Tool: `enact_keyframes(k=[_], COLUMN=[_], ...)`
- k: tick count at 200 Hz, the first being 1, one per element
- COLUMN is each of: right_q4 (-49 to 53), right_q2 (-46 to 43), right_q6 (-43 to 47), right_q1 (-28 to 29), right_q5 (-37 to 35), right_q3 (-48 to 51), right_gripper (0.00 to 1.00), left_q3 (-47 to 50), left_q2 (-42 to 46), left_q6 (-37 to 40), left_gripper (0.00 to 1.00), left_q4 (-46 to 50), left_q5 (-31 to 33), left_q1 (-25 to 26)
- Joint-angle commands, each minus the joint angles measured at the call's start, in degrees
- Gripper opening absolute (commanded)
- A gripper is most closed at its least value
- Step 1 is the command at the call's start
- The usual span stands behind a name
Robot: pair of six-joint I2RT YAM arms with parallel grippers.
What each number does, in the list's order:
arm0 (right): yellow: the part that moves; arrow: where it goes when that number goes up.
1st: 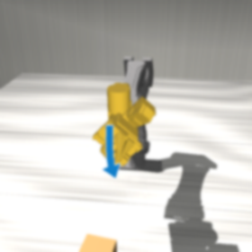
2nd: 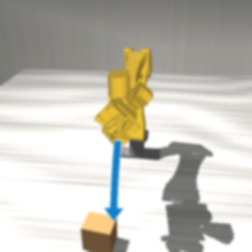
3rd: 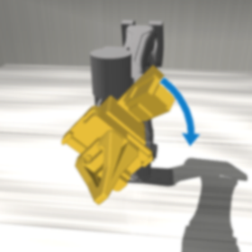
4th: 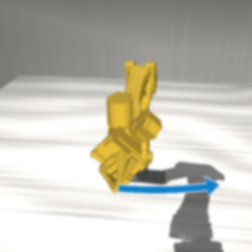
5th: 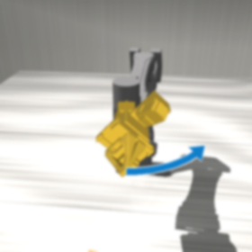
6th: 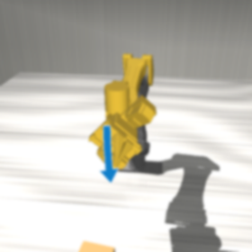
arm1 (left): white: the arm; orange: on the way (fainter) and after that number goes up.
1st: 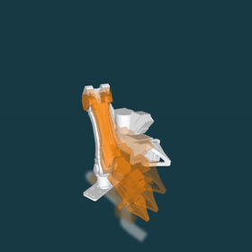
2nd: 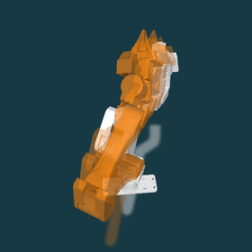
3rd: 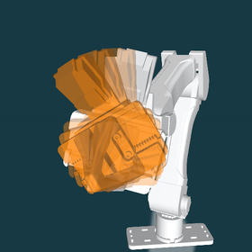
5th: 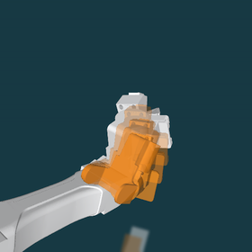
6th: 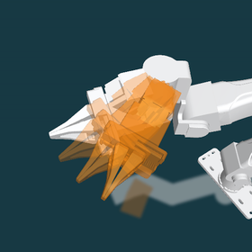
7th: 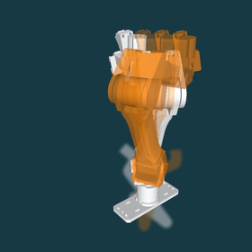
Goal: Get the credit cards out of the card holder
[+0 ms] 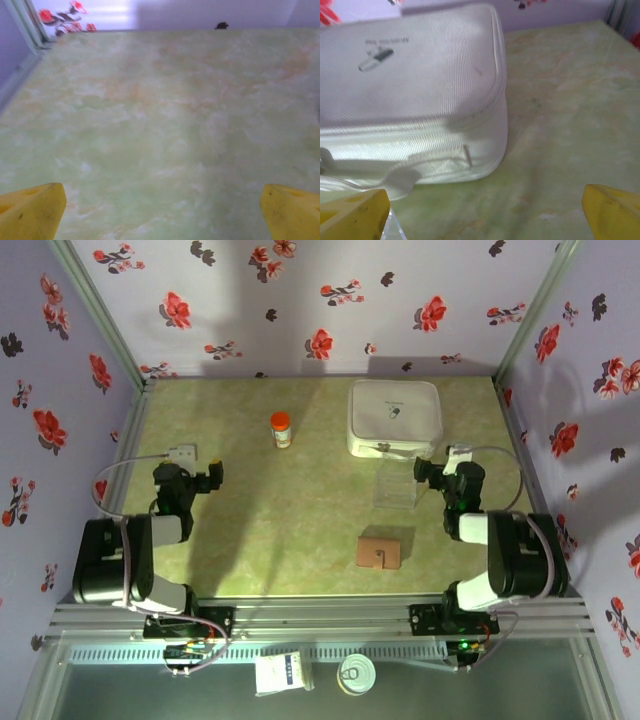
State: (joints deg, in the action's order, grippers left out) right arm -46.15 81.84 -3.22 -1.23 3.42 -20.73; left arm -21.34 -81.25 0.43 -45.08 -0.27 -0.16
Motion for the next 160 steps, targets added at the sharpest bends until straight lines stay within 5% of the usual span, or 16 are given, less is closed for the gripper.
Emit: enact_keyframes(k=[1, 39, 92, 160], right_q4=[12.3, 37.5, 56.3, 63.8], right_q2=[-7.9, -17.7, -19.5, -8.2], right_q6=[-1.4, -4.9, -14.5, -13.5], right_q1=[-0.1, 0.0, 0.6, 4.6], right_q5=[-3.3, -2.2, 6.3, 8.9], right_q3=[-3.6, -10.2, -16.0, -21.9], right_gripper=[0.99, 0.93, 0.67, 0.43], left_q3=[-3.0, -11.1, -28.8, -41.3], left_q2=[7.8, 16.8, 19.9, 14.9], left_q6=[-0.1, -8.0, -20.5, -13.9], left_gripper=[1.00, 1.00, 1.00, 1.00], left_q4=[9.6, 31.6, 64.8, 82.8], left_q5=[9.8, 12.8, 11.1, 4.5], left_q1=[3.2, 6.0, 6.0, 6.0])
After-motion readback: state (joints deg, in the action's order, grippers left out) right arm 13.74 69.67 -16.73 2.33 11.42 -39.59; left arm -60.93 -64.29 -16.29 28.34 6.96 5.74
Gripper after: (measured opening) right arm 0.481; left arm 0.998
